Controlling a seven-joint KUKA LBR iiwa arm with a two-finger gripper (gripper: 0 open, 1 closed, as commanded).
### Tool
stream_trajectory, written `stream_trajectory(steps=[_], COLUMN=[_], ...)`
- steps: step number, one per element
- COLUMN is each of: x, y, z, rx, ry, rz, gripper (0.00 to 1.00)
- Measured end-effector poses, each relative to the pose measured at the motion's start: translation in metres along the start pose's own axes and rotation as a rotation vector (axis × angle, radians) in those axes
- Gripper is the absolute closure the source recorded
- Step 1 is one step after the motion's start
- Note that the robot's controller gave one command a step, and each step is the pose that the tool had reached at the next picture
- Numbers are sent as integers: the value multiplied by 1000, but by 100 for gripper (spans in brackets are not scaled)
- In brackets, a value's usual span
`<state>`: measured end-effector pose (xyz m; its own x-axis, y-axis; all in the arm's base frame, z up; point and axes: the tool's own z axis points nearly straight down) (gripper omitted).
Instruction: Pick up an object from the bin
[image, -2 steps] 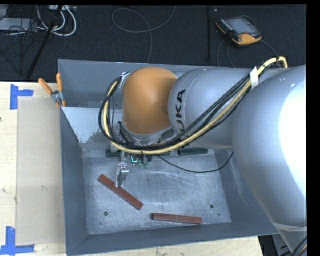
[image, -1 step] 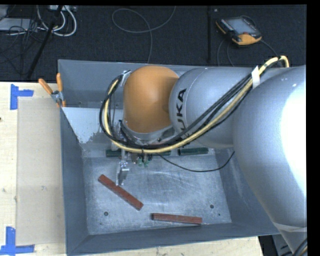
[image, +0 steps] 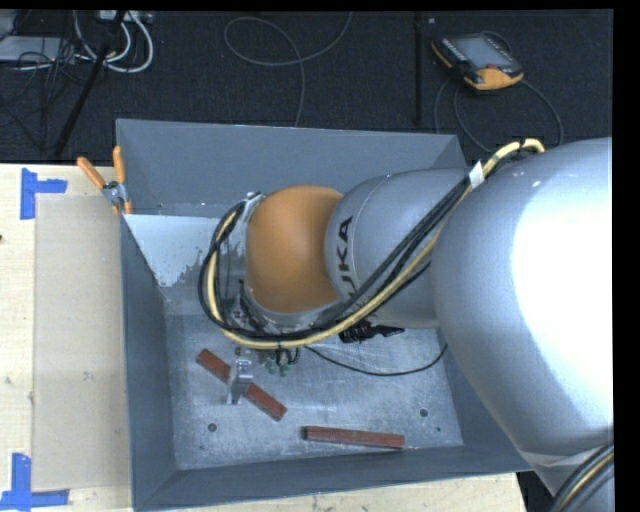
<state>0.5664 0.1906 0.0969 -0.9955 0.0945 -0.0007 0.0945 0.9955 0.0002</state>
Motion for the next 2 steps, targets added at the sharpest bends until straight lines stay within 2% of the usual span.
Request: stream_trajectory(steps=[1,2], x=[8,23], y=[-2,-6], z=[15,1], rx=[2,2], ry=[4,4], rz=[11,131], gripper=[0,0])
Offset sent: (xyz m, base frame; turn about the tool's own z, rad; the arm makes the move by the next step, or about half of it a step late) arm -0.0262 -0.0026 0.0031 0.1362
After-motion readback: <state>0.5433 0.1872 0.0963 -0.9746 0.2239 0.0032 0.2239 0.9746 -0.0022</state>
